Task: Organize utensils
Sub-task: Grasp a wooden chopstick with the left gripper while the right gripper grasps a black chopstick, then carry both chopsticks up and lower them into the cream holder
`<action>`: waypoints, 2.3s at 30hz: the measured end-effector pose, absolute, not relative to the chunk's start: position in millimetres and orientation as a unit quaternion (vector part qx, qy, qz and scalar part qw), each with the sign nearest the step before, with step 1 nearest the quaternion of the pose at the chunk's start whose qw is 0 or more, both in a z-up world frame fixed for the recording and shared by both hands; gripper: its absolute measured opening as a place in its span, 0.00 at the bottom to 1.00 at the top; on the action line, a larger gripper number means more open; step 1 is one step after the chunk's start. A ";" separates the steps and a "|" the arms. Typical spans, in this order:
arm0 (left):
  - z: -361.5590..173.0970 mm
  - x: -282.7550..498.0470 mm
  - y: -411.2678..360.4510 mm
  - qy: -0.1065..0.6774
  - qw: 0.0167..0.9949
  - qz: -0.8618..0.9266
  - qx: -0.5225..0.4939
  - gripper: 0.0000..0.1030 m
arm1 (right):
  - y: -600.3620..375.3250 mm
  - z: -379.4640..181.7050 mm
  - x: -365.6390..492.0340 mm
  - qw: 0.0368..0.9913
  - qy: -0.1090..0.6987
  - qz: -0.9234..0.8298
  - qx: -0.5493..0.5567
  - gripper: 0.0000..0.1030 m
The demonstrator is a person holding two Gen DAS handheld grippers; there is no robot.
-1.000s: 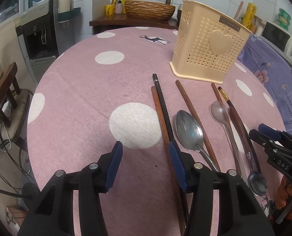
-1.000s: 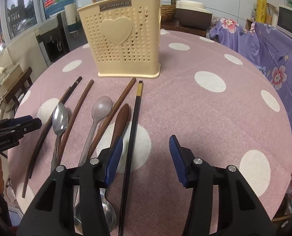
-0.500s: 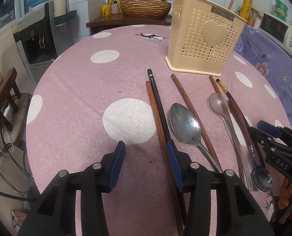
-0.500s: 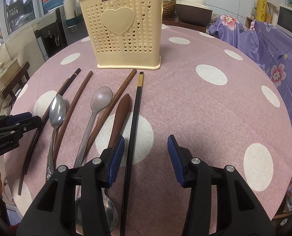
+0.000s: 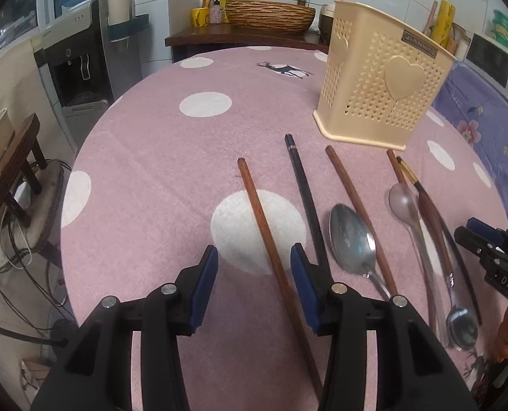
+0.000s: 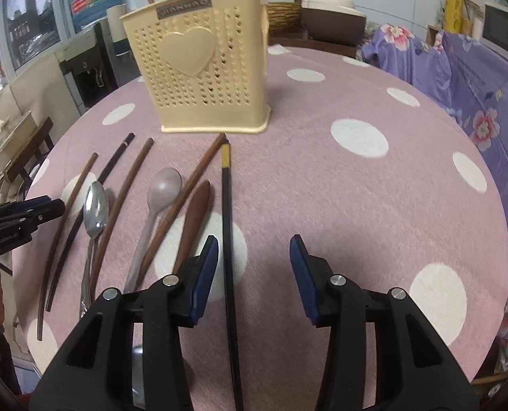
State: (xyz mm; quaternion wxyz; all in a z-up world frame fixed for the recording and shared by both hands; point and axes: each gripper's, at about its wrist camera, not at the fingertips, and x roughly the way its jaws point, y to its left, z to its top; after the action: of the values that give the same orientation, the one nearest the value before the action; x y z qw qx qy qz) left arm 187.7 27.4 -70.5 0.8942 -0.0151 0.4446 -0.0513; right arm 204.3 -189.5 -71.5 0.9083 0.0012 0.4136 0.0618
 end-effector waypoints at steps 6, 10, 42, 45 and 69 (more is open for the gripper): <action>-67.1 204.7 25.8 0.442 0.896 -0.046 -0.018 0.43 | -178.7 -61.9 232.5 0.907 0.409 0.093 -0.035 0.36; -68.6 217.4 25.2 0.445 0.894 -0.042 -0.021 0.43 | -178.5 -60.7 260.4 0.900 0.420 0.114 -0.015 0.32; -77.3 247.3 10.2 0.447 0.895 -0.002 0.003 0.09 | -153.8 -77.5 297.3 0.892 0.441 0.084 -0.048 0.08; -77.5 250.0 10.8 0.444 0.896 -0.005 -0.009 0.08 | -155.3 -77.7 297.1 0.893 0.440 0.086 -0.042 0.08; 61.9 204.5 33.3 0.281 0.954 -0.077 -0.067 0.07 | -240.8 66.2 210.1 0.959 0.252 0.105 0.071 0.08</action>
State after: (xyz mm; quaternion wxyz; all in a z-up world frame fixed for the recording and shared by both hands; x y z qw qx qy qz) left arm 204.5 33.3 61.9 0.9543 -0.0666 0.2809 -0.0767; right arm 210.1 -240.8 66.2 0.9594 0.0708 0.2520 0.1047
